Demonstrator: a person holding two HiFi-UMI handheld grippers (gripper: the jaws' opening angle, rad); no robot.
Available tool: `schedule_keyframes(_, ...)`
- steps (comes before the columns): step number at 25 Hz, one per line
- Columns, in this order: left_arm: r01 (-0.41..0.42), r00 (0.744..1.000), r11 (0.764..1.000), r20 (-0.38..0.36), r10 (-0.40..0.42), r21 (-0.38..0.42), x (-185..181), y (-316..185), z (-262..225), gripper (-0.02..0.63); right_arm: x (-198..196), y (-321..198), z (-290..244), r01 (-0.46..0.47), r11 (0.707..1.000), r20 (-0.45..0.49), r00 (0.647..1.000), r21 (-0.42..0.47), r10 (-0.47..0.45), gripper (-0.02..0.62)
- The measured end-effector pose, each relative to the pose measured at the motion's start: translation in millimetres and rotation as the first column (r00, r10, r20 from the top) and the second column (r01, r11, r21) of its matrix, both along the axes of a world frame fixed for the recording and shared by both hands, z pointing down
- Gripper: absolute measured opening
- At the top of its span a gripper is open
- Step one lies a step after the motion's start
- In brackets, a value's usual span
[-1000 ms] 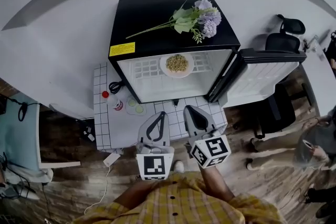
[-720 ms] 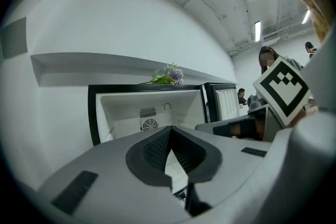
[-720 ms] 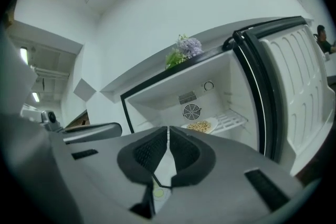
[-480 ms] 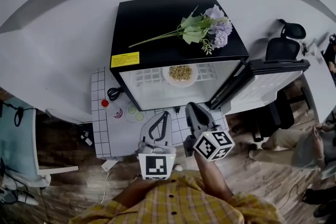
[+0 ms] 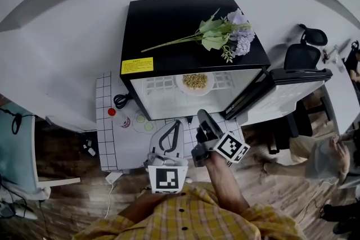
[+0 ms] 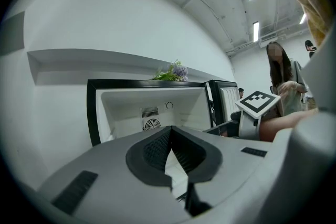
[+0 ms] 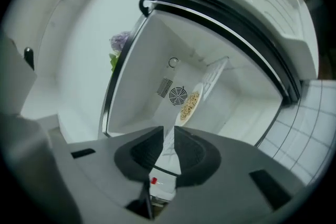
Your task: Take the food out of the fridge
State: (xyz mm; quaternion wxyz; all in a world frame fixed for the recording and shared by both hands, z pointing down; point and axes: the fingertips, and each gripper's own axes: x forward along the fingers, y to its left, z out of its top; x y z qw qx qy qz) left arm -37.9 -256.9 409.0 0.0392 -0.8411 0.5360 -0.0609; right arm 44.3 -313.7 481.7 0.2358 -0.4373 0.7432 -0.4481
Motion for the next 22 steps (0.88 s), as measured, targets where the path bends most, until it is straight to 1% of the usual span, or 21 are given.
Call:
schedule_keyframes(3,0.003,1.000,1.000,0.005,-0.003,-0.003,-3,-1,0,0.008,6,-5,13,-0.023,0.997,0.088,0.996,-0.079,0.030,0.060)
schedule_keyframes(6,0.001,1.000,1.000,0.006,-0.001,-0.001,-5,-2,-1,0.008,7,-12,19,-0.036,0.993,0.147,0.988,-0.109,0.052,0.060)
schedule_keyframes(10,-0.001,1.000,1.000,0.012,0.001,0.004,-5,-2,-1,0.008,6,-21,32,-0.043,0.985,0.241,0.967,-0.167,0.083,0.078)
schedule_keyframes(14,-0.005,1.000,1.000,0.016,0.005,0.007,-5,-3,-1,0.008,6,-26,41,-0.049,0.977,0.300,0.948,-0.208,0.111,0.080)
schedule_keyframes(18,-0.007,1.000,1.000,0.022,0.007,0.004,-4,-4,1,0.008,10,-35,45,-0.065,0.972,0.344,0.928,-0.224,0.142,0.095)
schedule_keyframes(22,-0.006,1.000,1.000,0.013,0.006,0.003,-3,-5,1,0.008,11,-43,47,-0.079,0.969,0.367,0.916,-0.236,0.164,0.108)
